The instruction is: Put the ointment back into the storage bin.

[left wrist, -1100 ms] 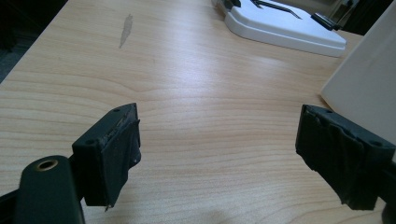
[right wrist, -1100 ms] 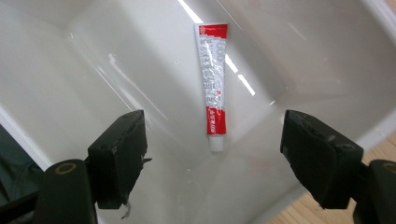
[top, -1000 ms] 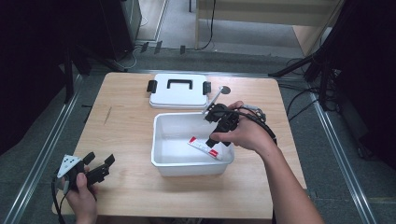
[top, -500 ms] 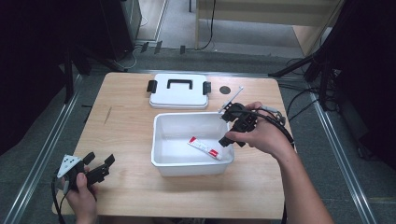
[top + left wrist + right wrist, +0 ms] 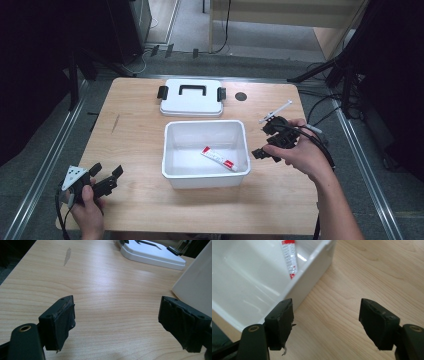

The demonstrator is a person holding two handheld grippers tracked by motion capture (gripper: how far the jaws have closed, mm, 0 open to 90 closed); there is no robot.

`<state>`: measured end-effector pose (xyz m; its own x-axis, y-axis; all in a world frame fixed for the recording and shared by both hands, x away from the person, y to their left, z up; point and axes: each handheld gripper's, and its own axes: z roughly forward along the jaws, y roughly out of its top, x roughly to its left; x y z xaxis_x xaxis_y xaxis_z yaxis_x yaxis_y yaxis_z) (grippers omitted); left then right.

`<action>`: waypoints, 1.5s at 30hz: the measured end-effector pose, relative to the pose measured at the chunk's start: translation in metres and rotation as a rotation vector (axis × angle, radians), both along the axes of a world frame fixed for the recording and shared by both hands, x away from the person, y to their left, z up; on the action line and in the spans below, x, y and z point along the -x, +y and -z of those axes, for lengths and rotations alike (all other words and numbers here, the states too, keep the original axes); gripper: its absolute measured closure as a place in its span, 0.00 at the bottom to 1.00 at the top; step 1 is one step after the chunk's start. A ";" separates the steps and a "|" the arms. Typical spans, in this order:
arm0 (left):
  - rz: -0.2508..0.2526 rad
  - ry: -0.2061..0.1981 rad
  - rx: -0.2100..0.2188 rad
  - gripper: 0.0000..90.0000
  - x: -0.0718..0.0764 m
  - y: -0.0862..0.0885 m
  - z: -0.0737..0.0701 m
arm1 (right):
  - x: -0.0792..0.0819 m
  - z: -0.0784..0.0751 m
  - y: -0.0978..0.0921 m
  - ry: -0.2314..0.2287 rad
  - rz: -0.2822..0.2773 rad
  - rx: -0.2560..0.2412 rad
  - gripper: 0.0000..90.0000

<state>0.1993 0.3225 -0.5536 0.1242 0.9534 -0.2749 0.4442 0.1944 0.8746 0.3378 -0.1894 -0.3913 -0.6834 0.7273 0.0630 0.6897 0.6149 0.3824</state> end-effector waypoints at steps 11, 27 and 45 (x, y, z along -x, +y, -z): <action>0.003 -0.002 0.001 0.16 0.000 0.000 0.000 | 0.024 0.040 -0.059 -0.182 0.185 -0.284 0.49; 0.004 -0.005 -0.001 0.16 0.002 -0.001 0.000 | 0.076 0.128 -0.126 -0.424 0.311 -0.330 0.55; 0.005 -0.006 0.007 0.16 0.002 0.000 0.000 | 0.104 0.152 -0.158 -0.595 0.429 -0.443 0.14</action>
